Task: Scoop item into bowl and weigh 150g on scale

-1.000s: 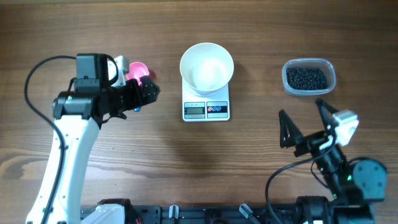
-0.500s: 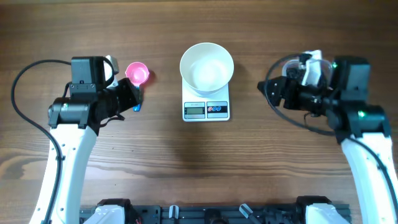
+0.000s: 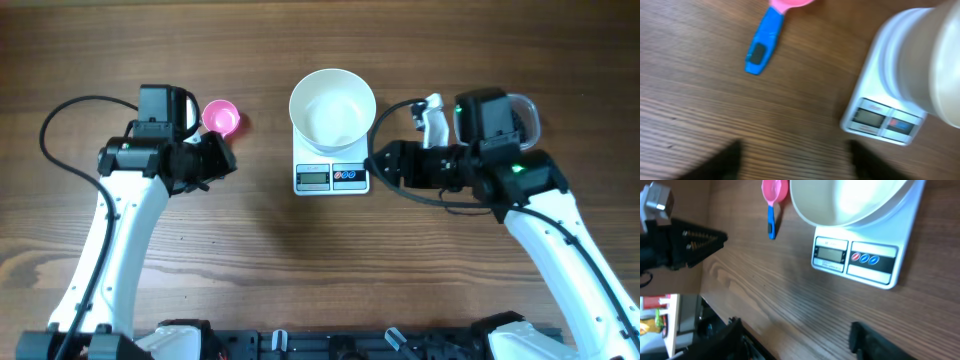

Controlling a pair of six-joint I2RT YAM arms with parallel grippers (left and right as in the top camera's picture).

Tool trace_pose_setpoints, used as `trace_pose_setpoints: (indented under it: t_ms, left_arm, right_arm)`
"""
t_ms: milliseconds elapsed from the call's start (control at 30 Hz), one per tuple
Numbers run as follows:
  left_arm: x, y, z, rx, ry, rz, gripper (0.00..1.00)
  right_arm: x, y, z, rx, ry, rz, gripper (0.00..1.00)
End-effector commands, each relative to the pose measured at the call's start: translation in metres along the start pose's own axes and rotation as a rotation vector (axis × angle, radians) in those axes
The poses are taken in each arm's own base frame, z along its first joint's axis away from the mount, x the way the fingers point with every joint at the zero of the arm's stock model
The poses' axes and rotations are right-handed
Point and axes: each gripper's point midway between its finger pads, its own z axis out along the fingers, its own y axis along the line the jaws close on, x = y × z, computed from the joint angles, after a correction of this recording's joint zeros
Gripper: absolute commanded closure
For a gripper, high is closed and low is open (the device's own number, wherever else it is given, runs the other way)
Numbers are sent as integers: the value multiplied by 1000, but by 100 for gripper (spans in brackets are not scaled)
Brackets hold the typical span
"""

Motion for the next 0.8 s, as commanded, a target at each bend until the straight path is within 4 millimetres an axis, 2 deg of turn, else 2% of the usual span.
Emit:
trace_pose_setpoints:
  t_ms: [0,133,167,233,333,633,767]
  left_arm:
    - [-7,20,16,-126,6,-4,2]
    - [-11,19,35,-132,24,1,1]
    - [-15,18,39,-127,12,14,1]
    - [-36,10,52,-100,-48,111,4]
    - [-45,8,62,-95,-67,155,5]
    - [-47,13,97,-114,-30,169,6]
    - [-54,14,116,-115,-45,183,12]
  right_arm:
    - [-1,5,5,41,-5,-23,15]
    - [6,10,12,69,8,-35,15]
    - [7,9,14,90,4,-39,15]
    - [8,7,18,144,-11,-23,14]
    - [9,9,19,140,-9,-29,13]
    - [9,9,19,140,-9,-34,10]
    - [9,9,19,139,-10,-34,8]
